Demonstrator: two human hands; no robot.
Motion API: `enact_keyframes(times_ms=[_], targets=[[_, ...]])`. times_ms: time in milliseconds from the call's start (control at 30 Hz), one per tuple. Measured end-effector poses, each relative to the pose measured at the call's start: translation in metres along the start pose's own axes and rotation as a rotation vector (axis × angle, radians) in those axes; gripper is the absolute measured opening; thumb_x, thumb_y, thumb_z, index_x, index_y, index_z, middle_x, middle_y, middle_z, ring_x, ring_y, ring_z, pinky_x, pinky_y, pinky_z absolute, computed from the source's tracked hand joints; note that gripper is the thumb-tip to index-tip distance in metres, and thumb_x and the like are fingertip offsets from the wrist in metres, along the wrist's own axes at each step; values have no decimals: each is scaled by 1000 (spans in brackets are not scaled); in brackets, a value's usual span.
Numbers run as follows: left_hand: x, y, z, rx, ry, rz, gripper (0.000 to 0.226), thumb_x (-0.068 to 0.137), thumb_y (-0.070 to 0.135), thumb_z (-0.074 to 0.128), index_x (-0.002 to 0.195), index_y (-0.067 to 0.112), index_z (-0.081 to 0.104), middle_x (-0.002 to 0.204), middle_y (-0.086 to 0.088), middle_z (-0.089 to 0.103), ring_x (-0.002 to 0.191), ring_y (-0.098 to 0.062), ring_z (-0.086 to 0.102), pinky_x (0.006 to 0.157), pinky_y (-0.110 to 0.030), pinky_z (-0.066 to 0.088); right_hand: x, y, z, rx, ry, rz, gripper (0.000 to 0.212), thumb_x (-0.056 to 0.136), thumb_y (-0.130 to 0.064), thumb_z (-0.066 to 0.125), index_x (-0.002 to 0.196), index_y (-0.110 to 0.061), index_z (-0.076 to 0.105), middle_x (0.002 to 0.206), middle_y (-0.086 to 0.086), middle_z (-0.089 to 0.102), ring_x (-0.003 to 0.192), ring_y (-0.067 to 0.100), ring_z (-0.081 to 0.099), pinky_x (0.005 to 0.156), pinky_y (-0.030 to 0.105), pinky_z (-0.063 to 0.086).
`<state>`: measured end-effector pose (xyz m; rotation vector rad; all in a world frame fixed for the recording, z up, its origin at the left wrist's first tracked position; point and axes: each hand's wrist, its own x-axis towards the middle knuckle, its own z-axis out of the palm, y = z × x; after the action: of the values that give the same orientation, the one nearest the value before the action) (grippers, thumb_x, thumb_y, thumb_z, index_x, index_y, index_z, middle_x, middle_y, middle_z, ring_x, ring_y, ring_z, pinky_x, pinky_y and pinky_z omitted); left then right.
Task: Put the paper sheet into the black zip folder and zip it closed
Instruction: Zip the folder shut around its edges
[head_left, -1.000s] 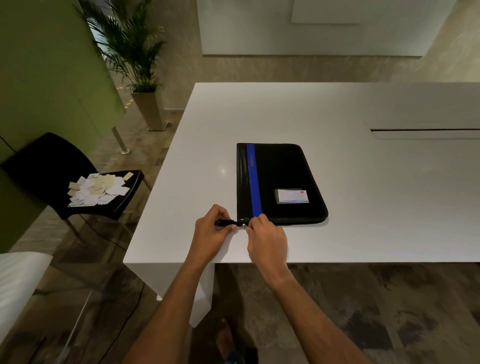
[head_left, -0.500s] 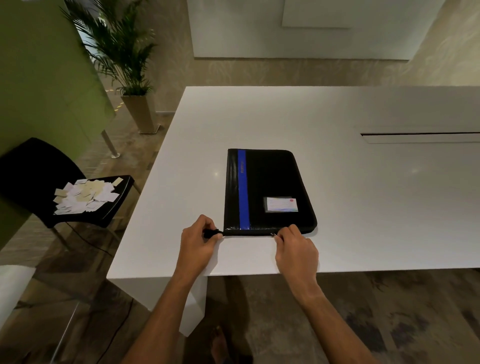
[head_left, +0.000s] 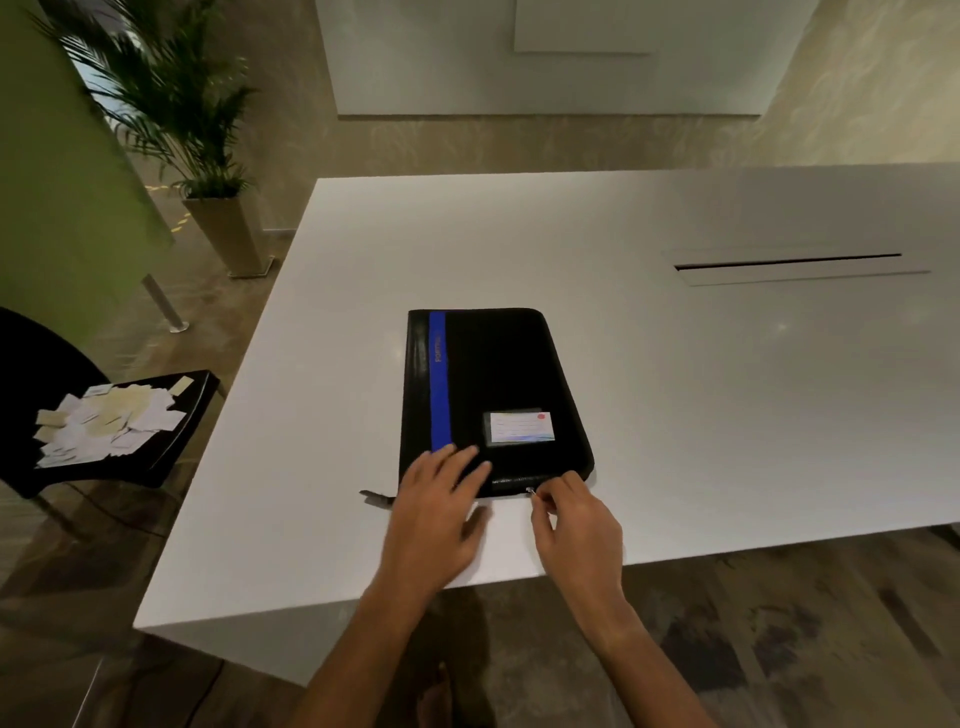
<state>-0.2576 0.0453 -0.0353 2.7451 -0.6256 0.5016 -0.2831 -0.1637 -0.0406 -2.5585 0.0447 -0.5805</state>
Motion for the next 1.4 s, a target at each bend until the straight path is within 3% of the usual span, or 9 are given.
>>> enact_keyframes(times_ms=[133, 333, 500, 633, 833, 1067, 1200, 1300, 1400], targets=[[41, 29, 15, -46, -92, 150, 59, 103, 39, 66, 157, 19, 56, 168, -5, 51, 160, -29, 41, 133, -56, 30, 3, 0, 2, 6, 46, -3, 15, 89, -19, 91, 99, -15, 80, 94, 0, 80, 68, 16, 74, 63, 29, 64], [47, 19, 30, -58, -74, 198, 55, 112, 49, 44, 156, 18, 58, 163, -3, 56, 157, -23, 45, 129, -46, 40, 6, 13, 1, -28, 36, 2, 19, 82, -16, 96, 92, -15, 80, 89, 0, 80, 62, 15, 73, 56, 27, 63], [49, 16, 35, -18, -4, 222, 53, 110, 46, 47, 150, 17, 66, 157, -3, 63, 150, -25, 55, 122, -46, 49, 11, 26, -8, -72, 33, 32, 22, 78, -12, 98, 89, -15, 79, 87, -1, 78, 58, 14, 71, 51, 27, 61], [48, 16, 36, -10, -15, 222, 52, 111, 47, 47, 151, 18, 64, 158, -1, 61, 151, -25, 54, 119, -48, 53, 14, 38, -13, -101, 16, 68, 22, 78, -12, 98, 85, -17, 78, 80, -6, 72, 54, 9, 63, 53, 10, 42], [50, 17, 35, 9, 14, 232, 51, 111, 45, 47, 150, 18, 66, 158, 0, 62, 150, -26, 55, 117, -49, 55, 14, 32, -16, -119, 138, 20, 22, 95, -29, 68, 77, -19, 75, 75, -8, 66, 47, 12, 57, 40, 25, 48], [55, 18, 31, 40, -1, 258, 52, 108, 45, 49, 145, 16, 71, 157, -2, 63, 148, -28, 57, 118, -44, 39, 17, 11, -4, -49, 198, 0, 26, 88, -23, 62, 66, -15, 73, 65, -4, 63, 45, 14, 60, 40, 25, 48], [59, 18, 24, 62, 0, 302, 48, 114, 35, 40, 137, 16, 77, 152, -3, 68, 142, -29, 62, 115, -44, 49, 15, 19, -8, -79, 192, -3, 24, 86, -24, 63, 66, -18, 75, 65, -6, 65, 53, 3, 61, 48, 19, 45], [63, 19, 17, 43, 19, 297, 67, 119, 32, 16, 133, 16, 79, 147, -3, 71, 137, -29, 67, 106, -43, 61, 19, 34, -16, -90, 229, -6, 27, 92, -25, 65, 68, -15, 75, 67, -6, 64, 69, 2, 56, 55, 18, 45], [68, 20, 13, 51, 78, 315, 69, 121, 30, 15, 126, 15, 83, 140, -4, 75, 130, -29, 72, 94, -45, 67, 24, 47, -16, -100, 222, -3, 28, 97, -26, 66, 72, -17, 75, 72, -7, 64, 72, -5, 50, 56, 20, 46]])
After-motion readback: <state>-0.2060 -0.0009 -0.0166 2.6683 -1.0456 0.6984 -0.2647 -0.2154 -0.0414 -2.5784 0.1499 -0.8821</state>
